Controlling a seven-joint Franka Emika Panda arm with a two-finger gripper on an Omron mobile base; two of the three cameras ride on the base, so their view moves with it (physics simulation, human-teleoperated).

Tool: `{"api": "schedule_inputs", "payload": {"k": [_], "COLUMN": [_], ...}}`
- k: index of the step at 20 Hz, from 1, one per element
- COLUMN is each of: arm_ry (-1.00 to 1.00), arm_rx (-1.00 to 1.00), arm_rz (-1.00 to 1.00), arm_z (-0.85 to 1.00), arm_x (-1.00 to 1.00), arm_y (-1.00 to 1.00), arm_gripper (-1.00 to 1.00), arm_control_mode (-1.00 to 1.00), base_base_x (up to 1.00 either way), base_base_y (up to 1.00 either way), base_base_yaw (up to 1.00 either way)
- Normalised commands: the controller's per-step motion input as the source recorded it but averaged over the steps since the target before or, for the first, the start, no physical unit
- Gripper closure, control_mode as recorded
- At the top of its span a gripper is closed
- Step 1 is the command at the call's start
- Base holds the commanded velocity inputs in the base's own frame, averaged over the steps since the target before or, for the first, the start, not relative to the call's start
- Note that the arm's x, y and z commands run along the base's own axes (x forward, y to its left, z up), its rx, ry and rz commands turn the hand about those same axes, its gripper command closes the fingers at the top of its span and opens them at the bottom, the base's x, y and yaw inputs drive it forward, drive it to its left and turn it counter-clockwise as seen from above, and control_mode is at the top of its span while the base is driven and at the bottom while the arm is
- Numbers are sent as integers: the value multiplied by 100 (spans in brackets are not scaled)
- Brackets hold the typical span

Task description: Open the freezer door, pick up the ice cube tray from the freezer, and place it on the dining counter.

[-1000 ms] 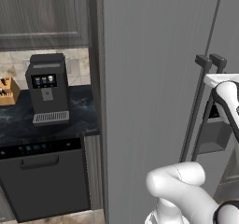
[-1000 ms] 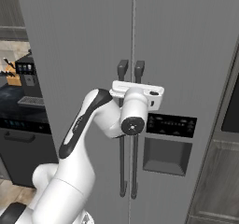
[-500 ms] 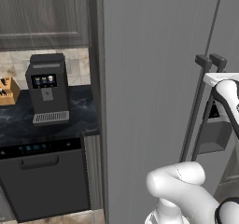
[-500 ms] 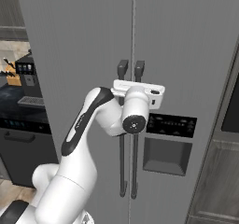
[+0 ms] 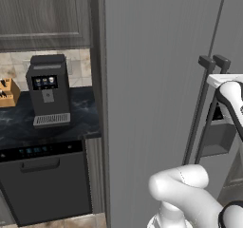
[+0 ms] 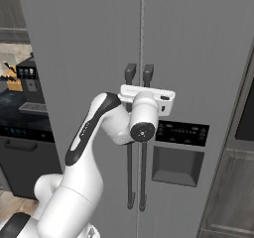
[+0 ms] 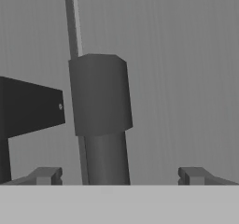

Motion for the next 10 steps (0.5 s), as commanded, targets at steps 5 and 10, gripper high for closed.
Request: {"api": "schedule_inputs", "payload": {"k": [5, 10], "arm_ry": [0, 0], "arm_rx": [0, 0], "arm_rz": [0, 0], "arm_z": [0, 0], "arm_x": [0, 0], "arm_y": [0, 0], "arm_gripper": [100, 100], "arm_control_mode": [-100, -100], "base_base_x": [0, 0], "base_base_y": [0, 0], "base_base_yaw": [0, 0]}}
